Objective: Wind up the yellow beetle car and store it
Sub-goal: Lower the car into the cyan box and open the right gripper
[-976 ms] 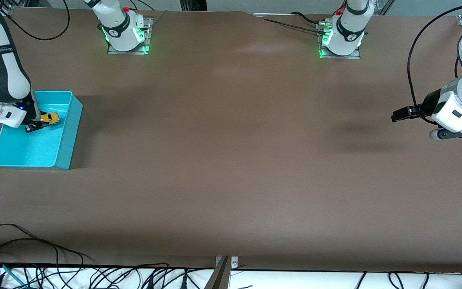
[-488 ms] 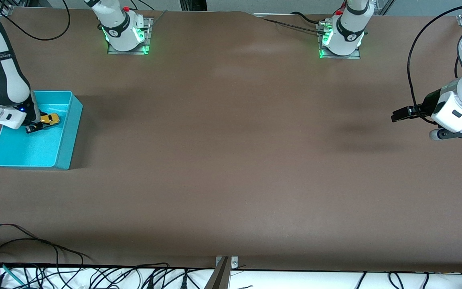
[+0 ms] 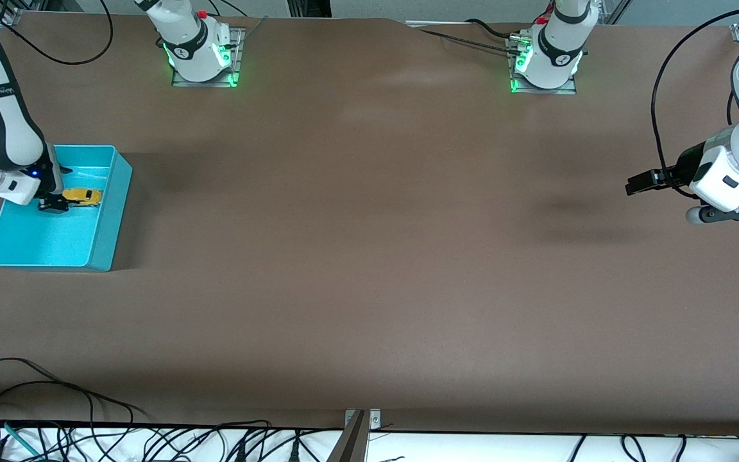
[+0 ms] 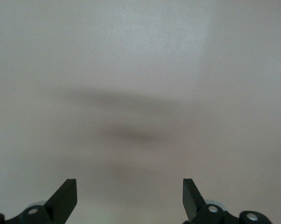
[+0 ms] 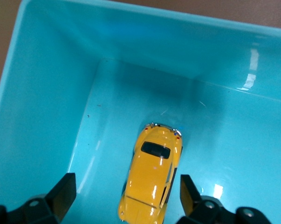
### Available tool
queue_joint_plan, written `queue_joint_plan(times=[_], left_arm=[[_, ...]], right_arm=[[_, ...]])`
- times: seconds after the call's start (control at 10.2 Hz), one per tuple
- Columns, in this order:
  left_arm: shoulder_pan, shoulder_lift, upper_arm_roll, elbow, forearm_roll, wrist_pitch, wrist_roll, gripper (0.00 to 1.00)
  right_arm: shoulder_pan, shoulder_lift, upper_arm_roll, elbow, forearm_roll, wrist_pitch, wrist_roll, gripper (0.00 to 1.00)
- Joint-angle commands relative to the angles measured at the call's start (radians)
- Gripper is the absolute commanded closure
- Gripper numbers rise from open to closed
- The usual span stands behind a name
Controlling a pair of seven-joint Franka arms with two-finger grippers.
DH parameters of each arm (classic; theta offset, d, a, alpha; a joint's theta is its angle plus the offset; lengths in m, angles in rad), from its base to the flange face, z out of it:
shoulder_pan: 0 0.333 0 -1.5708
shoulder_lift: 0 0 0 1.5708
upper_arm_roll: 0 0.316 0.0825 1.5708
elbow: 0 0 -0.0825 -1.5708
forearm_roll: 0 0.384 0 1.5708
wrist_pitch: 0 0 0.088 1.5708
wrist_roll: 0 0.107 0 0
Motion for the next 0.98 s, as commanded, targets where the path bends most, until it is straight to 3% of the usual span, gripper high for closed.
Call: queue_joint_plan(times=[0.0, 0.59, 0.88], left_arm=[[0.003, 0.001, -0.003, 0.013, 0.023, -0.019, 0.019, 0.0], [0.003, 0.001, -0.003, 0.013, 0.023, -0.019, 0.019, 0.0], [0.003, 0.001, -0.003, 0.012, 0.023, -0.021, 0.019, 0.0]], right_arm=[[-0.008, -0.026, 0.009, 0.029, 0.051, -0.042, 0.038, 0.0], [0.023, -0.192, 0.067, 0.025, 0.056, -0.204, 0.524, 0.0], [0.134, -0.354, 0.069, -0.039, 0.079, -0.227, 0.869, 0.0]])
